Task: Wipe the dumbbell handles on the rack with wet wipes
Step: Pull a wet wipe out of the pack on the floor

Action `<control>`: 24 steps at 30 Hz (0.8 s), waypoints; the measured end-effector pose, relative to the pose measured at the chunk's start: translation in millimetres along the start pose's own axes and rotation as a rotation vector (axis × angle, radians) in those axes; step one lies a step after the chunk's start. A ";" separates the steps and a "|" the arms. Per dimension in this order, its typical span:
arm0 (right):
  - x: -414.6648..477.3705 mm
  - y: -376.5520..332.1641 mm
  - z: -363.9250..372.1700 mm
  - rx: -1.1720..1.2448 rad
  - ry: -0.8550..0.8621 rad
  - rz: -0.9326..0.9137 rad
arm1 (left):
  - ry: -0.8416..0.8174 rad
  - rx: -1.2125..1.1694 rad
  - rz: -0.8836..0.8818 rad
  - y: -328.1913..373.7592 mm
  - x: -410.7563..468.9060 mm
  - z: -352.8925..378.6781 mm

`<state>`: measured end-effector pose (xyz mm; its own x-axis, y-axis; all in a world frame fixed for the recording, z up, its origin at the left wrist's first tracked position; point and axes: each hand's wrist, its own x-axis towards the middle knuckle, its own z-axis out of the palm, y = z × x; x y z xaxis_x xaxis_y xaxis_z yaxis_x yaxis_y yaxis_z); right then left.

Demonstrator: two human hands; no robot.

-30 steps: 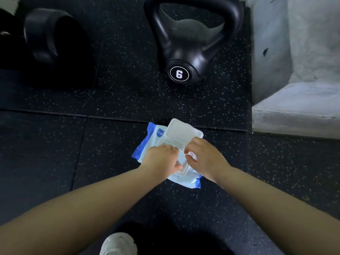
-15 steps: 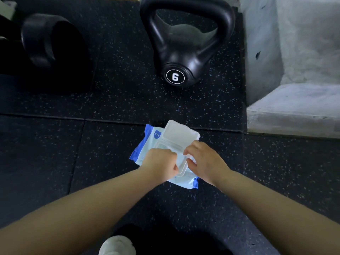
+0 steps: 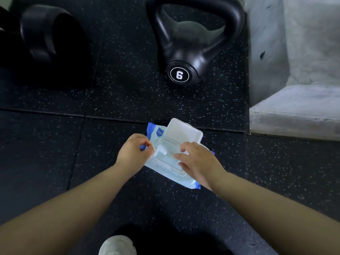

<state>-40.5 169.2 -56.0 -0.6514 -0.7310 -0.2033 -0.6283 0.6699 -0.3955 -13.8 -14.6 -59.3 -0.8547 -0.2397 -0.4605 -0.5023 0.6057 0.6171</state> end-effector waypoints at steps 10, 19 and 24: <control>30.0 -18.2 3.2 -0.099 -0.214 0.140 | -0.024 0.036 0.053 -6.4 -2.5 -0.4; 40.3 -17.6 -6.0 -0.204 -0.248 0.003 | -0.010 0.031 0.071 -5.3 -3.4 -0.9; 37.2 -12.2 -7.7 -0.080 -0.235 0.073 | -0.157 0.131 0.230 -4.0 -15.5 -3.0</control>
<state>-60.4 134.8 -51.9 -0.5855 -0.6840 -0.4352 -0.6209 0.7235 -0.3018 1.1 -15.6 -52.7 -0.9082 0.0285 -0.4176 -0.2687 0.7254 0.6338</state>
